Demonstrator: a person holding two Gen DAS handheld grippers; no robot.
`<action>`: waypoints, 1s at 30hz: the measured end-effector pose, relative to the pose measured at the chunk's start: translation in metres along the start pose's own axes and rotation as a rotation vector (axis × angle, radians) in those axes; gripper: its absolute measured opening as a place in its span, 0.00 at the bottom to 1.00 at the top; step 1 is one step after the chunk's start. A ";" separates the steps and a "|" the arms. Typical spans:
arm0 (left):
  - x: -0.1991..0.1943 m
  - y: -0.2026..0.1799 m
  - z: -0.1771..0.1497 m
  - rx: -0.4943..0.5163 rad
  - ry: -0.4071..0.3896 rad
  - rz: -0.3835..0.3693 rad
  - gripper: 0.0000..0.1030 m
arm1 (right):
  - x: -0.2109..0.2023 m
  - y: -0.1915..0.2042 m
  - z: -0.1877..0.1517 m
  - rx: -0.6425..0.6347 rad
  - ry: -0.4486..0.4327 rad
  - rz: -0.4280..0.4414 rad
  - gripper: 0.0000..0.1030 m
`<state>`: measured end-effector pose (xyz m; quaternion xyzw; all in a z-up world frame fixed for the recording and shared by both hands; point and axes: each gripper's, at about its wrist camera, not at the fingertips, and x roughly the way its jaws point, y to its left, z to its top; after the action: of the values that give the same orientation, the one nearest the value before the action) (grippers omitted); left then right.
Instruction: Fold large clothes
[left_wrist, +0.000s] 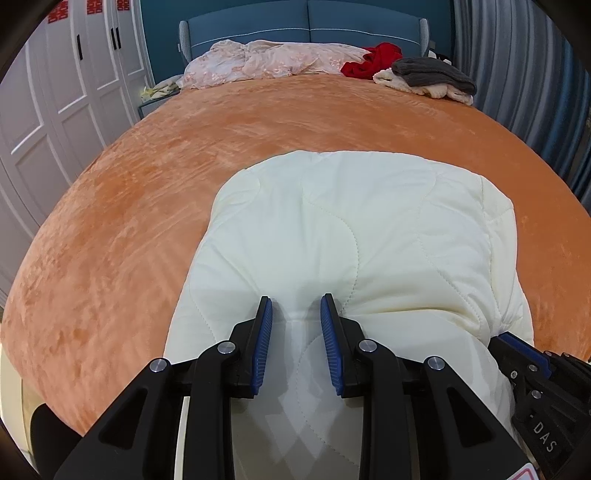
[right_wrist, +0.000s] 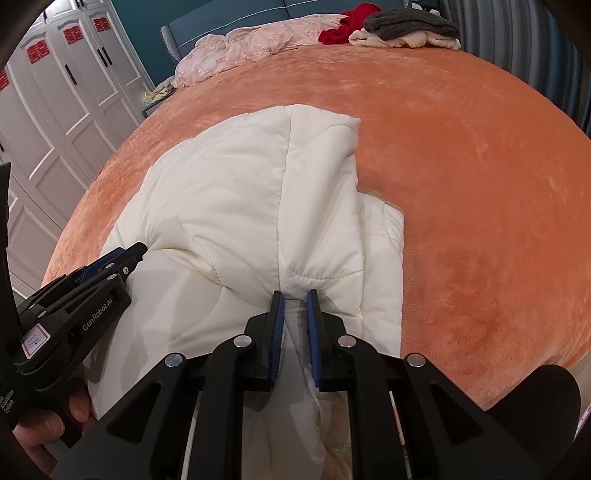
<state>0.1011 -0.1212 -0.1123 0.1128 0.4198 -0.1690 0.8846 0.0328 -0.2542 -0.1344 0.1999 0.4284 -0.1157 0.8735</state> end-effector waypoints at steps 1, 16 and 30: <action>-0.001 0.000 0.000 -0.002 0.003 0.001 0.25 | -0.002 0.002 0.001 -0.002 0.001 -0.001 0.11; -0.036 0.101 -0.027 -0.342 0.156 -0.243 0.79 | -0.047 -0.042 -0.010 0.120 0.027 0.125 0.86; 0.008 0.110 -0.044 -0.526 0.257 -0.459 0.95 | 0.020 -0.071 -0.036 0.479 0.148 0.459 0.93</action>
<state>0.1183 -0.0066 -0.1395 -0.1950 0.5711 -0.2337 0.7624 -0.0069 -0.3025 -0.1875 0.4988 0.3950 0.0014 0.7715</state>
